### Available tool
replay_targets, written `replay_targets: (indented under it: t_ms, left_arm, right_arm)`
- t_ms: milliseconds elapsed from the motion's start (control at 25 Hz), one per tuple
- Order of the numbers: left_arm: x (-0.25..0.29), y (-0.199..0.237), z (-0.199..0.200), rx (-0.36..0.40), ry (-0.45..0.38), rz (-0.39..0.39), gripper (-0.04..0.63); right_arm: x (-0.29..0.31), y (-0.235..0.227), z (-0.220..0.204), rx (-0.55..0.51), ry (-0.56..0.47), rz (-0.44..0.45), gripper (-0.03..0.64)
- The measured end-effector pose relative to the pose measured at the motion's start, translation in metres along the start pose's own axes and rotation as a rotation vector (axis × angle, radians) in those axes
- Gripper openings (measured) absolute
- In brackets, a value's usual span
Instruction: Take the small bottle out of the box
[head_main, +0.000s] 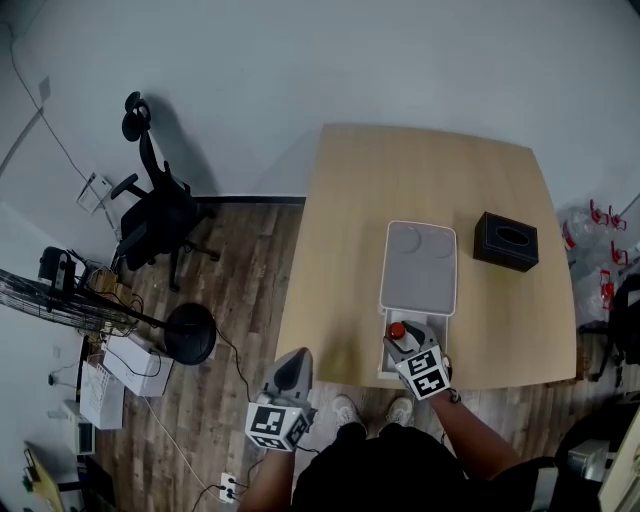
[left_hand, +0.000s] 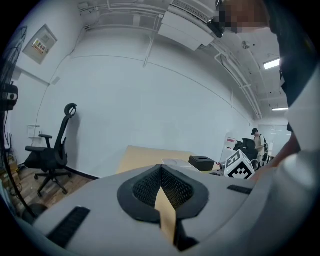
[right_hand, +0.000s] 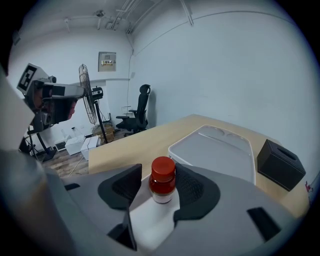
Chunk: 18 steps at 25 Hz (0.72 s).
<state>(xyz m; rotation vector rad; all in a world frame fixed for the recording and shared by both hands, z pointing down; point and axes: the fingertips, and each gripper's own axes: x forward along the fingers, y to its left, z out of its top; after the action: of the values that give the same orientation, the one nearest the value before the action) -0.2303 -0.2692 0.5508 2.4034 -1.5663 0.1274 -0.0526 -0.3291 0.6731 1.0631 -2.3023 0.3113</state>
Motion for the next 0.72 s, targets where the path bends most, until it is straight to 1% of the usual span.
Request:
replay_targets:
  t_ms: [200, 560, 720]
  left_arm:
    - [-0.0008, 0.0017, 0.0016, -0.003, -0.003, 0.003, 0.012]
    - [0.0018, 0.0022, 0.0014, 0.005, 0.003, -0.011, 0.012]
    - [0.0045, 0.001, 0.007, 0.011, -0.006, -0.019, 0.012]
  right_arm:
    - [0.0011, -0.0052, 0.001, -0.008, -0.002, -0.029, 0.158]
    - [0.0017, -0.0039, 0.0016, -0.022, -0.024, -0.011, 0.152]
    - [-0.0067, -0.0039, 0.0104, -0.023, -0.052, -0.013, 0.151]
